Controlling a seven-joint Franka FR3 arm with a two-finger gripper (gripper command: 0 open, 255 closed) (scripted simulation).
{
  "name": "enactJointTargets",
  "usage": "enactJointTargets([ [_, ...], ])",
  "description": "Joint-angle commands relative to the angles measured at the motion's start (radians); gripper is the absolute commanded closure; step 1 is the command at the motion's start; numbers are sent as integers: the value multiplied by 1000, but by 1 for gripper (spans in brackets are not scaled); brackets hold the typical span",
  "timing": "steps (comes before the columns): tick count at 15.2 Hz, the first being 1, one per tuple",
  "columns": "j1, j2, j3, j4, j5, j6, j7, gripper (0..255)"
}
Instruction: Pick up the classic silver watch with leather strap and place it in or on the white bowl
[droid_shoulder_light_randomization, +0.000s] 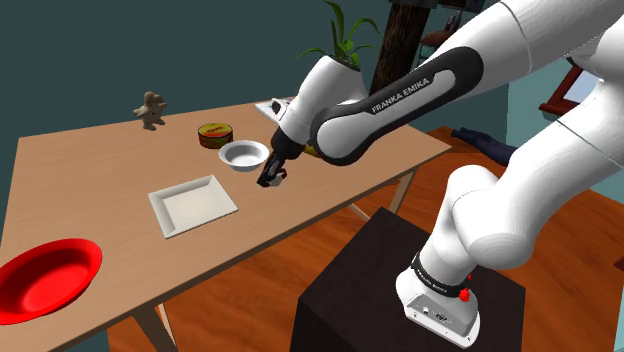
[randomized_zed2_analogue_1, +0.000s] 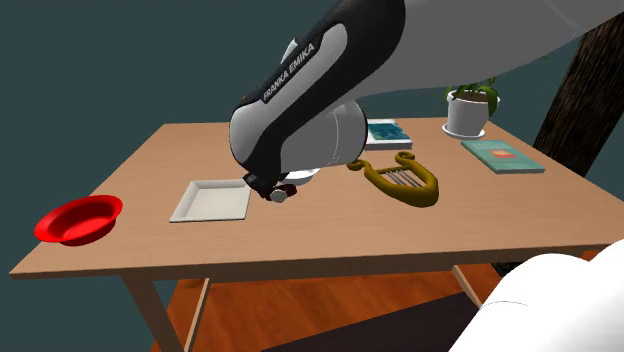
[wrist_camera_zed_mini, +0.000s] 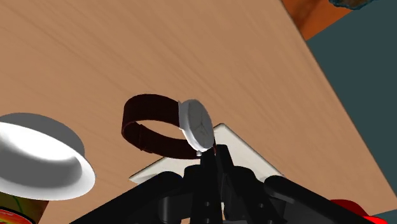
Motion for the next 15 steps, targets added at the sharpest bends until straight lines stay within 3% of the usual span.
enactJointTargets([
  [1, -8, -21, 7, 10, -10, -32, 12, 255],
  [6, -21, -61, 14, 40, -28, -101, 29, 255],
  [15, -18, 222, -139, 348, 50, -150, -181, 255],
])
